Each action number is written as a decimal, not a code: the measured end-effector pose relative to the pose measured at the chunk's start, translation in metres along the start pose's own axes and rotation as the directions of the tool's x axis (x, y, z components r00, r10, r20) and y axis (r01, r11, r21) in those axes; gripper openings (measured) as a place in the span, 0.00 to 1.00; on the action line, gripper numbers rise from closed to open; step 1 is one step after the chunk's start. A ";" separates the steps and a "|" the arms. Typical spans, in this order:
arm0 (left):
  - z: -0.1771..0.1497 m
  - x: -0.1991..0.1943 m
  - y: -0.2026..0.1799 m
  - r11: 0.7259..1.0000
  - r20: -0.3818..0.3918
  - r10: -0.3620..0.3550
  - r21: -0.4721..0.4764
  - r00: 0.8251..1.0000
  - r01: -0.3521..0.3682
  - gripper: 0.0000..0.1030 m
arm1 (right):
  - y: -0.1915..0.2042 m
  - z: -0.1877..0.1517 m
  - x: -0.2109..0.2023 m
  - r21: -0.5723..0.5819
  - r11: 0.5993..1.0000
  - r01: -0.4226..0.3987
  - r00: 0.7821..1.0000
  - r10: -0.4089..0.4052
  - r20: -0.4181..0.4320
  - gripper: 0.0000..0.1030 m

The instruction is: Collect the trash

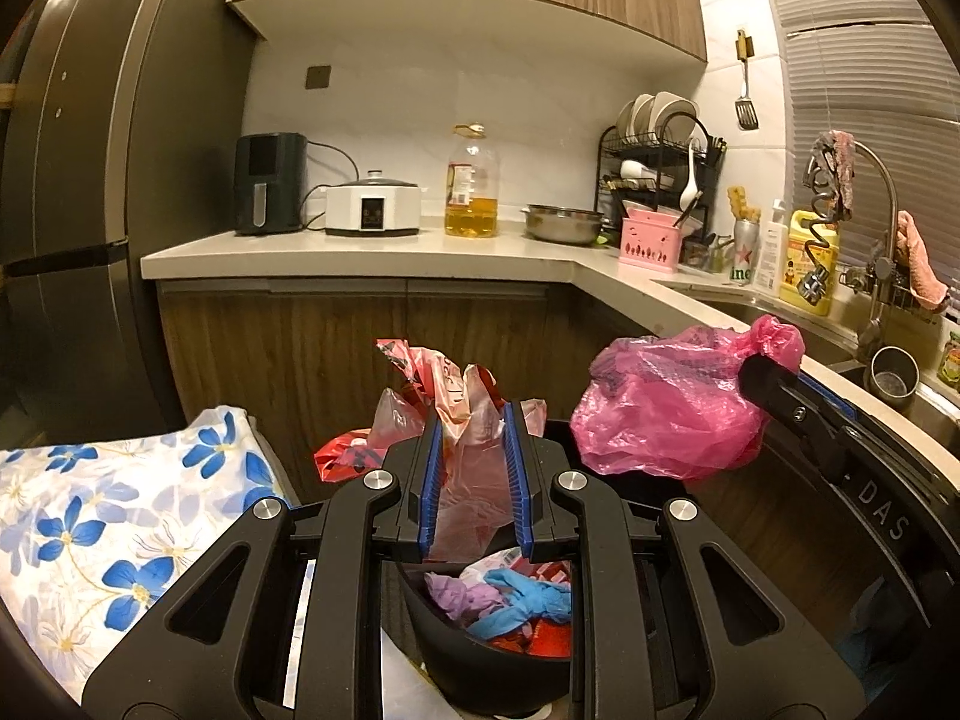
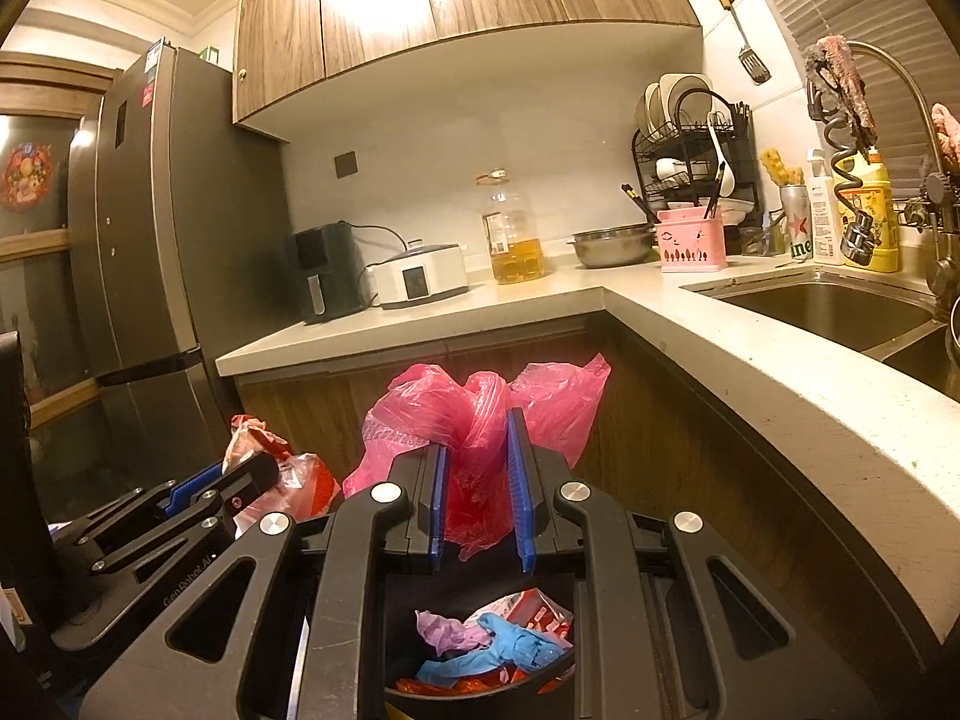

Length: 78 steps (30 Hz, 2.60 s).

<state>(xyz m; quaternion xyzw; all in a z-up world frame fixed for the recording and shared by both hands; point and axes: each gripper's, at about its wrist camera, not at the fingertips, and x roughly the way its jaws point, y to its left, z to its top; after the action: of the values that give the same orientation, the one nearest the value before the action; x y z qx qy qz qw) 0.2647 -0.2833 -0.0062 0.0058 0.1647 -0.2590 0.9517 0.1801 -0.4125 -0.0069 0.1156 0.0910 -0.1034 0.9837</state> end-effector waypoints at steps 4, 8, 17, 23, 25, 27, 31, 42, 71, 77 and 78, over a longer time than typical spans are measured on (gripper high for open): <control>-0.001 0.004 0.001 1.000 -0.003 -0.009 0.005 1.000 0.009 0.19 | -0.001 0.001 0.004 -0.001 1.000 -0.013 1.000 0.013 -0.002 0.19; -0.003 0.009 0.002 1.000 -0.011 -0.025 0.001 1.000 0.025 0.20 | -0.003 0.000 0.009 -0.003 1.000 -0.022 1.000 0.022 -0.009 0.20; -0.011 0.019 0.008 0.997 -0.033 -0.067 -0.025 0.997 0.066 0.34 | -0.011 -0.006 0.026 0.017 1.000 -0.026 0.998 0.027 -0.055 0.26; -0.016 0.024 0.015 0.997 -0.046 -0.067 -0.050 0.997 0.065 0.55 | -0.017 -0.011 0.030 0.030 0.999 -0.013 0.997 0.015 -0.072 0.40; -0.017 0.023 0.019 0.996 -0.047 -0.055 -0.070 0.997 0.051 0.63 | -0.018 -0.012 0.029 0.034 0.999 -0.009 0.998 0.011 -0.066 0.48; -0.018 0.021 0.023 0.995 -0.046 -0.048 -0.085 0.998 0.044 0.67 | -0.019 -0.012 0.028 0.034 0.999 -0.009 0.998 0.011 -0.064 0.50; -0.021 0.016 0.030 0.995 -0.054 0.007 -0.094 0.998 -0.012 0.75 | -0.019 -0.012 0.026 0.038 0.999 -0.010 0.997 0.013 -0.070 0.52; -0.028 -0.032 0.043 0.976 -0.052 0.214 -0.034 0.975 -0.216 0.91 | 0.006 -0.023 -0.006 -0.031 1.000 -0.007 0.994 0.004 -0.108 0.85; -0.069 -0.228 0.085 0.925 -0.055 0.364 -0.099 0.930 -0.367 0.94 | 0.088 -0.058 -0.163 -0.129 0.991 -0.039 0.985 0.016 -0.173 0.94; -0.073 -0.252 0.082 0.923 -0.040 0.368 -0.108 0.929 -0.370 0.94 | 0.096 -0.062 -0.185 -0.142 0.989 -0.037 0.986 0.013 -0.168 0.94; -0.073 -0.256 0.081 0.922 -0.040 0.370 -0.111 0.928 -0.372 0.94 | 0.097 -0.062 -0.188 -0.144 0.989 -0.037 0.986 0.012 -0.168 0.94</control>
<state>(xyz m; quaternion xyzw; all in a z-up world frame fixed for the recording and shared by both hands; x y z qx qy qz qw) 0.0746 -0.0804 -0.0007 -0.0163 0.1842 -0.0642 0.9806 0.0114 -0.2703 -0.0081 0.0525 0.1788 -0.0742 0.9797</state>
